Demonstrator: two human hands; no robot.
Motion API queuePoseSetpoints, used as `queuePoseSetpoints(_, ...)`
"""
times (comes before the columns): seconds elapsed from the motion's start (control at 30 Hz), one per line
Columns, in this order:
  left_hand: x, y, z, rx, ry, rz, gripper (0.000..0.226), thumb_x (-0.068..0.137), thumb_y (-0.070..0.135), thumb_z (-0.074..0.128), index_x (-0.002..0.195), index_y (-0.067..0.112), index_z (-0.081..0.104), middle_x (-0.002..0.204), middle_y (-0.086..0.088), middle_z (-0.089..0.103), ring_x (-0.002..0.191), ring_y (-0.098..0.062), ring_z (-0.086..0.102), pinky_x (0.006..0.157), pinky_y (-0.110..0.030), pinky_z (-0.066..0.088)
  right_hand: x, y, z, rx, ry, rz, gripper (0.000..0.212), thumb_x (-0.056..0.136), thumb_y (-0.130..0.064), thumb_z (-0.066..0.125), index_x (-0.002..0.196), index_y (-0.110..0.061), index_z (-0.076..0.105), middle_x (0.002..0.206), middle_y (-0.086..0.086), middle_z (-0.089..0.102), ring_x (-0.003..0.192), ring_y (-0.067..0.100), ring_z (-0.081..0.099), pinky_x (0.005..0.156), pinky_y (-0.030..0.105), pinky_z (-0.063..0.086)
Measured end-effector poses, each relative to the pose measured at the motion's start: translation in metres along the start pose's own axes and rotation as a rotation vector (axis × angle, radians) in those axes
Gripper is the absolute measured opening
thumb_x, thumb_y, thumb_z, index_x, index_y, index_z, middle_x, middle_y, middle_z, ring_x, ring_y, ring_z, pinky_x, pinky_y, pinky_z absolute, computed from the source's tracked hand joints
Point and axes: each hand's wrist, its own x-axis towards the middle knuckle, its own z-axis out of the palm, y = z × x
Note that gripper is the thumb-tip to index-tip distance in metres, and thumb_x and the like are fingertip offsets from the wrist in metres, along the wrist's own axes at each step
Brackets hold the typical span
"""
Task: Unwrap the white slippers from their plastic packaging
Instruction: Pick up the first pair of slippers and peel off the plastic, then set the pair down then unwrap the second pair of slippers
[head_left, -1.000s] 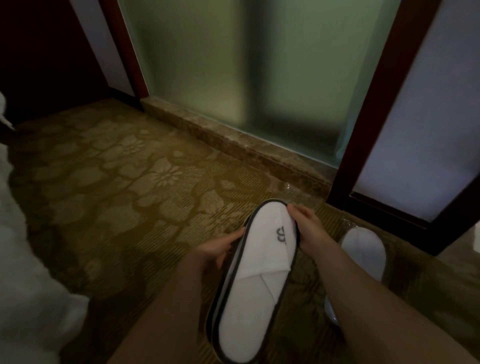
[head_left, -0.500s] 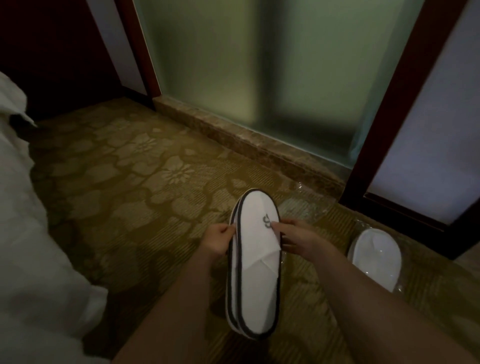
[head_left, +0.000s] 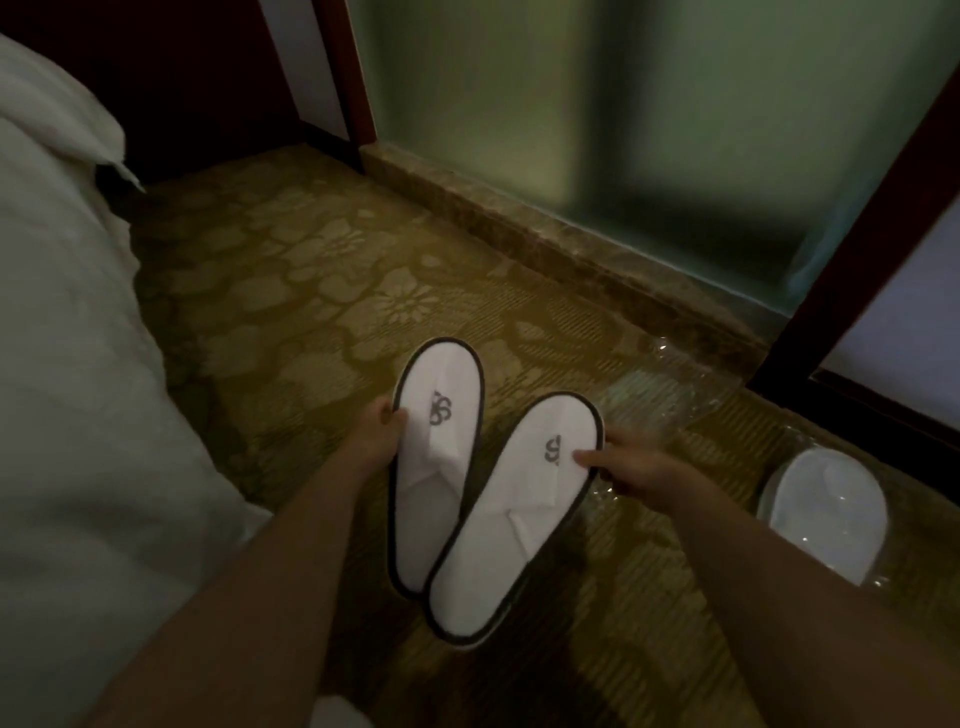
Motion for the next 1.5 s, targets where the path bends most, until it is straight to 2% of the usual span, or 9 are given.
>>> queuePoseSetpoints(0.17, 0.005, -0.026, -0.025, 0.232, -0.055, -0.017, 0.041, 0.1, 0.017, 0.037, 0.137, 0.0, 0.045, 0.139, -0.02, 0.05, 0.122, -0.032, 0.05, 0.082, -0.026, 0.034, 0.006, 0.01, 0.024, -0.015, -0.193, 0.128, 0.028, 0.093, -0.015, 0.053, 0.118, -0.001, 0.056, 0.076, 0.01, 0.058, 0.06, 0.015, 0.052, 0.05, 0.024, 0.044)
queuePoseSetpoints(0.47, 0.03, -0.063, 0.002, 0.449, -0.247, -0.011, 0.038, 0.098, 0.012, 0.039, 0.132, 0.0, 0.051, 0.14, -0.02, 0.05, 0.126, -0.033, 0.048, 0.099, -0.034, 0.039, 0.012, 0.052, 0.045, 0.073, -0.444, 0.374, 0.035, 0.092, -0.006, 0.053, 0.127, -0.009, 0.05, 0.127, 0.018, 0.059, 0.1, 0.025, 0.061, 0.084, 0.033, 0.053)
queuePoseSetpoints(0.63, 0.04, -0.077, 0.014, 0.498, -0.292, -0.017, 0.04, 0.098, 0.011, 0.04, 0.134, 0.0, 0.049, 0.143, -0.021, 0.046, 0.129, -0.034, 0.045, 0.104, -0.035, 0.037, 0.018, 0.067, 0.047, 0.024, -0.527, 0.529, 0.03, 0.093, -0.005, 0.05, 0.123, -0.007, 0.053, 0.1, 0.014, 0.07, 0.088, 0.022, 0.07, 0.071, 0.03, 0.059)
queuePoseSetpoints(0.73, 0.045, -0.084, 0.018, 0.532, -0.303, -0.018, 0.039, 0.097, 0.009, 0.038, 0.134, -0.001, 0.05, 0.143, -0.022, 0.045, 0.13, -0.035, 0.044, 0.105, -0.036, 0.036, 0.021, 0.074, 0.052, 0.005, -0.527, 0.574, 0.034, 0.094, -0.002, 0.048, 0.127, -0.004, 0.05, 0.094, 0.013, 0.071, 0.082, 0.021, 0.071, 0.078, 0.032, 0.058)
queuePoseSetpoints(0.9, 0.049, -0.091, 0.022, 0.555, -0.285, -0.02, 0.038, 0.096, 0.003, 0.037, 0.132, -0.005, 0.049, 0.141, -0.023, 0.046, 0.129, -0.036, 0.046, 0.104, -0.038, 0.038, 0.019, 0.075, 0.054, -0.229, -0.568, 0.578, 0.04, 0.097, -0.009, 0.044, 0.135, 0.005, 0.043, 0.132, 0.021, 0.056, 0.099, 0.022, 0.064, 0.088, 0.032, 0.05)
queuePoseSetpoints(1.03, 0.048, -0.09, 0.023, 0.577, -0.293, -0.045, 0.045, 0.096, 0.009, 0.042, 0.139, -0.003, 0.039, 0.145, -0.024, 0.041, 0.133, -0.036, 0.041, 0.108, -0.039, 0.036, 0.015, 0.071, 0.054, -0.419, -0.545, 0.6, 0.04, 0.098, -0.018, 0.044, 0.134, -0.001, 0.047, 0.107, 0.007, 0.064, 0.105, 0.02, 0.058, 0.102, 0.037, 0.042)
queuePoseSetpoints(1.1, 0.044, -0.088, 0.025, 0.589, -0.301, -0.04, 0.048, 0.095, 0.014, 0.047, 0.14, -0.002, 0.038, 0.145, -0.024, 0.041, 0.133, -0.036, 0.041, 0.109, -0.04, 0.036, 0.014, 0.071, 0.051, -0.453, -0.525, 0.585, 0.036, 0.097, -0.02, 0.045, 0.131, -0.006, 0.049, 0.091, 0.002, 0.06, 0.087, 0.015, 0.058, 0.104, 0.039, 0.039)
queuePoseSetpoints(1.3, 0.027, -0.061, 0.041, 0.686, -0.411, 0.008, 0.052, 0.097, 0.028, 0.044, 0.14, -0.001, 0.04, 0.145, -0.021, 0.043, 0.132, -0.033, 0.043, 0.111, -0.04, 0.035, 0.019, 0.068, 0.034, -0.513, -0.338, 0.301, 0.019, 0.09, -0.011, 0.058, 0.102, 0.002, 0.064, 0.076, 0.006, 0.059, 0.063, 0.011, 0.056, 0.058, 0.02, 0.049)
queuePoseSetpoints(1.5, -0.005, 0.002, 0.102, 0.801, -0.528, 0.198, 0.045, 0.099, 0.025, 0.039, 0.134, -0.002, 0.047, 0.141, -0.019, 0.049, 0.129, -0.03, 0.047, 0.106, -0.034, 0.037, 0.011, 0.067, -0.005, -0.413, -0.087, 0.101, 0.018, 0.091, -0.014, 0.053, 0.093, -0.003, 0.067, 0.067, 0.003, 0.055, 0.056, 0.011, 0.051, 0.047, 0.02, 0.04)
